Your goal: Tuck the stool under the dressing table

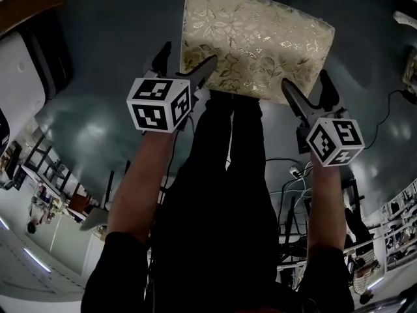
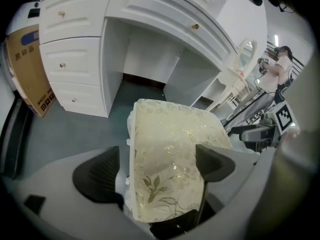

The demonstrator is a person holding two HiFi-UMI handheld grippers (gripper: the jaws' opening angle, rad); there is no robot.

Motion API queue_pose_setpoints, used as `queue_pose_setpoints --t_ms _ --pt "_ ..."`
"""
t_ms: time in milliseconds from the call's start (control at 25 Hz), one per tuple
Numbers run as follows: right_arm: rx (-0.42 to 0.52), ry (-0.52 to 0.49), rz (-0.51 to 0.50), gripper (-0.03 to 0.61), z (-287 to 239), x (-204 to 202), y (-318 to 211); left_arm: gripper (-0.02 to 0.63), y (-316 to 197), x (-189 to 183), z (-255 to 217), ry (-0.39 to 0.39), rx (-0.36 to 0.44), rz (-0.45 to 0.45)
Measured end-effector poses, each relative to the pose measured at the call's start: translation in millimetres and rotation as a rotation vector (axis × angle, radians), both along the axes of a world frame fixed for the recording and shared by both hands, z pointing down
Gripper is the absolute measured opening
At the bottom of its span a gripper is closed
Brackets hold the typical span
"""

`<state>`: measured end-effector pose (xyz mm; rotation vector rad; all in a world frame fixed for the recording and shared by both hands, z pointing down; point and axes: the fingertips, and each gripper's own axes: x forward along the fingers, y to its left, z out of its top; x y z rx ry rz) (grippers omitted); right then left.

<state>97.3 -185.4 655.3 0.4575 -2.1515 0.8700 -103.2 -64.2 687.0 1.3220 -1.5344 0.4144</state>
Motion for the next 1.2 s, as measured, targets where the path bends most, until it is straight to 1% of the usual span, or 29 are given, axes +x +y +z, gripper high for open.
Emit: queue_pose_setpoints --t_ms 200,320,440,560,680,840,1000,1120,1200 --pt "-0.025 0.028 0.057 0.462 20 16 -5 0.5 -2 -2 14 -0.008 -0.022 -0.009" --pt "-0.051 0.043 0.091 0.462 30 24 -6 0.512 -4 3 20 0.012 -0.022 -0.024" --pt "-0.077 0.054 0.099 0.462 38 25 -6 0.52 -5 7 27 0.034 -0.033 -0.035" --pt "-0.086 0.071 0.095 0.462 45 23 -5 0.526 -5 9 35 0.077 -0.049 -0.056" --pt "-0.096 0.102 0.106 0.462 56 25 -7 0.528 -6 11 37 0.131 -0.04 -0.061" --pt "-0.108 0.12 0.11 0.468 61 25 -8 0.531 -9 15 43 0.204 -0.036 -0.026" --pt "-0.115 0.144 0.105 0.468 65 26 -7 0.549 -12 15 51 0.253 -0.041 0.029" --pt "-0.112 0.165 0.111 0.471 67 25 -8 0.551 -12 17 54 0.295 -0.039 0.024" --pt "-0.108 0.169 0.118 0.472 66 24 -8 0.551 -12 17 53 0.308 -0.035 0.024"
